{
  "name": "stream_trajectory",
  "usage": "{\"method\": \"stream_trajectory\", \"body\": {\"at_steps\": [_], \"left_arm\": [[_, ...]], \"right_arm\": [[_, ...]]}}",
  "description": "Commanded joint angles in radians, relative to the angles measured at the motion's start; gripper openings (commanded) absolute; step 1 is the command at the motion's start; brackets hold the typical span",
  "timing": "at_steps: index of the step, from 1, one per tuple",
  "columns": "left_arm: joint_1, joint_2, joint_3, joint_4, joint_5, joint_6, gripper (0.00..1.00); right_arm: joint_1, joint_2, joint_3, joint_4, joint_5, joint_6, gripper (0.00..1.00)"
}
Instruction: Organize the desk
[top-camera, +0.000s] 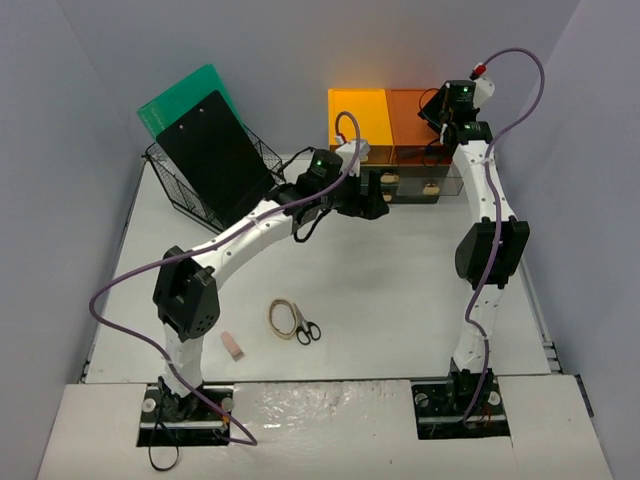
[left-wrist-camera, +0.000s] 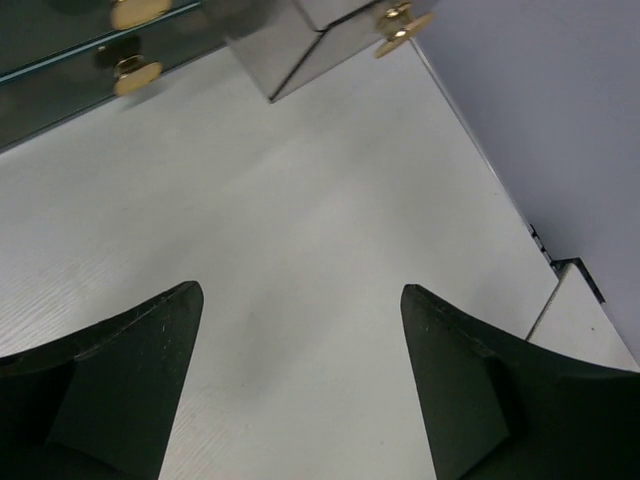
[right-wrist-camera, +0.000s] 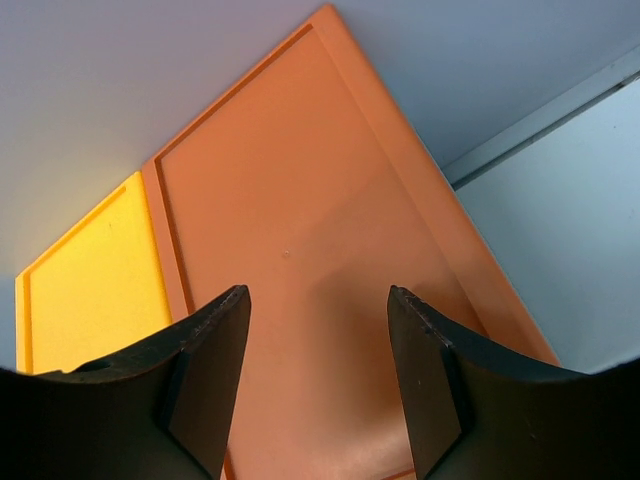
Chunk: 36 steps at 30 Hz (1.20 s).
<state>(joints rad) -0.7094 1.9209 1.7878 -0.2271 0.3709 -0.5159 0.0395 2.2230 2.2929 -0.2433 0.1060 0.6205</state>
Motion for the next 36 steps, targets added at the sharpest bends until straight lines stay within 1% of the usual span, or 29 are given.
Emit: {"method": "stream_trajectory", "body": {"at_steps": [1,6,9,12,13,18,21,26,28,31,36], "left_arm": [[-0.048,0.038,0.107,0.155,0.074,0.005,0.77],[-0.073,0.143,0.223,0.143,0.059,0.044,0.76],[-0.078,0.206,0.279,0.141,0.017,0.116,0.77],[-0.078,0.264,0.353,0.121,-0.029,0.185,0.77],[-0.081,0.276,0.354,0.118,-0.047,0.206,0.77],[-0.104,0.356,0.486,0.074,-0.173,0.365,0.77],[-0.112,0.396,0.565,0.054,-0.225,0.419,0.77],[-0.113,0.473,0.713,0.019,-0.329,0.473,0.77],[-0.108,0.489,0.76,0.027,-0.391,0.476,0.77],[-0.107,0.518,0.797,0.048,-0.438,0.482,0.78],[-0.104,0.56,0.834,0.062,-0.522,0.538,0.78]], "right_arm": [[-0.005,-0.036,-0.016,0.031,-0.044,-0.02,0.54],[-0.004,-0.039,-0.032,0.007,-0.074,-0.015,0.54],[-0.005,-0.047,-0.041,-0.008,-0.08,-0.012,0.54],[-0.006,-0.052,-0.05,-0.02,-0.082,-0.01,0.54],[-0.004,-0.052,-0.05,-0.025,-0.083,-0.012,0.54],[-0.004,-0.059,-0.049,-0.058,-0.094,-0.012,0.54],[-0.002,-0.064,-0.053,-0.068,-0.094,-0.012,0.54],[0.01,-0.069,-0.055,-0.086,-0.089,-0.024,0.54],[0.011,-0.073,-0.058,-0.094,-0.092,-0.026,0.54],[0.016,-0.08,-0.067,-0.1,-0.089,-0.027,0.54],[0.022,-0.085,-0.08,-0.111,-0.091,-0.03,0.54]]}}
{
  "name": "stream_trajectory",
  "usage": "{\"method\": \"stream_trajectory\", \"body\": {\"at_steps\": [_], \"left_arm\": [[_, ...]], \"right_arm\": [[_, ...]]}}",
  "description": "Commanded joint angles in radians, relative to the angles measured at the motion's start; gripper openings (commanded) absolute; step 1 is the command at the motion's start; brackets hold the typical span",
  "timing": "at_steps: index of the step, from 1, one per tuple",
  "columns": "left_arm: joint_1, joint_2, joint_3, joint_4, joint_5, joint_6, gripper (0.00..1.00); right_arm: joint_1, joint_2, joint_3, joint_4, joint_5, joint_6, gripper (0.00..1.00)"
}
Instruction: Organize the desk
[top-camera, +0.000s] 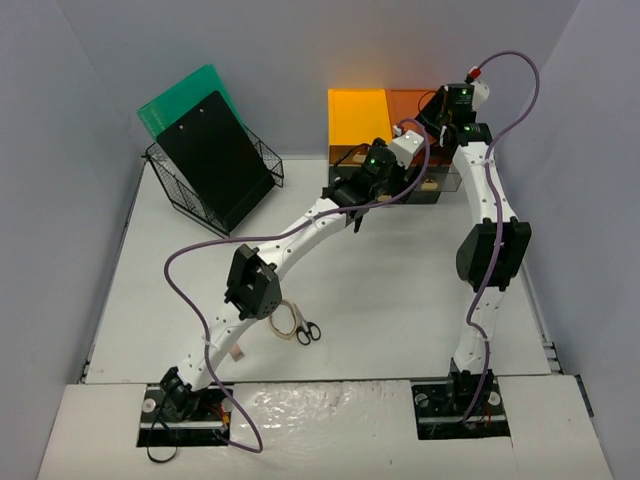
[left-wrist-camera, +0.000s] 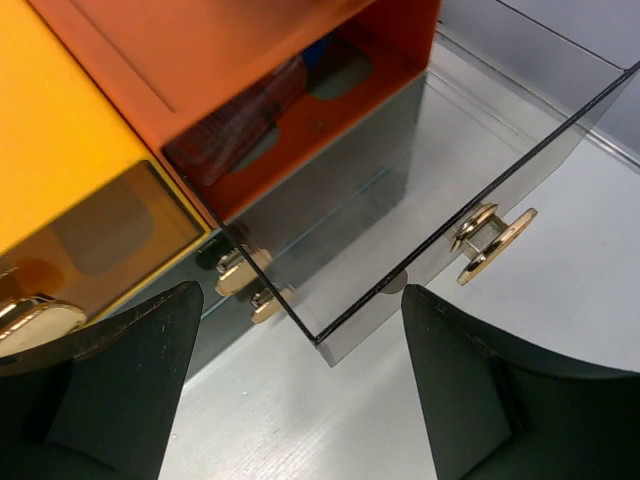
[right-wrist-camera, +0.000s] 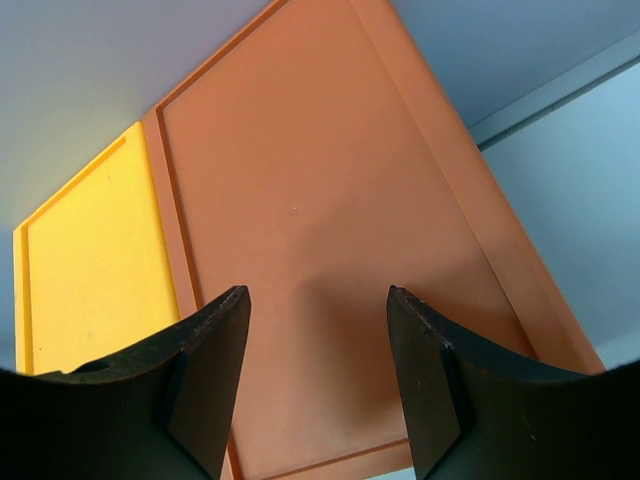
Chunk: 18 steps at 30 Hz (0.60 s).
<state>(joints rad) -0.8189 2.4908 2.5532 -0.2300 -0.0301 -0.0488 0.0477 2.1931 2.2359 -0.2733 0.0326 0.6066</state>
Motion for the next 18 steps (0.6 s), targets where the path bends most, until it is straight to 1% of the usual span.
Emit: {"method": "stream_trajectory", "body": {"at_steps": [1,7,14,18], "left_arm": [[0.005,0.0,0.068,0.07,-0.131,0.081,0.78],[0.002,0.044,0.074,0.126,-0.238,0.168,0.77],[0.014,0.115,0.14,0.167,-0.3,0.242,0.77],[0.01,0.164,0.205,0.194,-0.342,0.304,0.77]], "right_arm": [[0.016,-0.055,-0.026,-0.082,-0.017,-0.015,0.54],[0.035,-0.05,-0.04,-0.084,-0.019,-0.006,0.54],[0.047,-0.044,-0.073,-0.092,-0.022,0.0,0.55],[0.047,-0.042,-0.092,-0.093,-0.023,0.001,0.55]]}}
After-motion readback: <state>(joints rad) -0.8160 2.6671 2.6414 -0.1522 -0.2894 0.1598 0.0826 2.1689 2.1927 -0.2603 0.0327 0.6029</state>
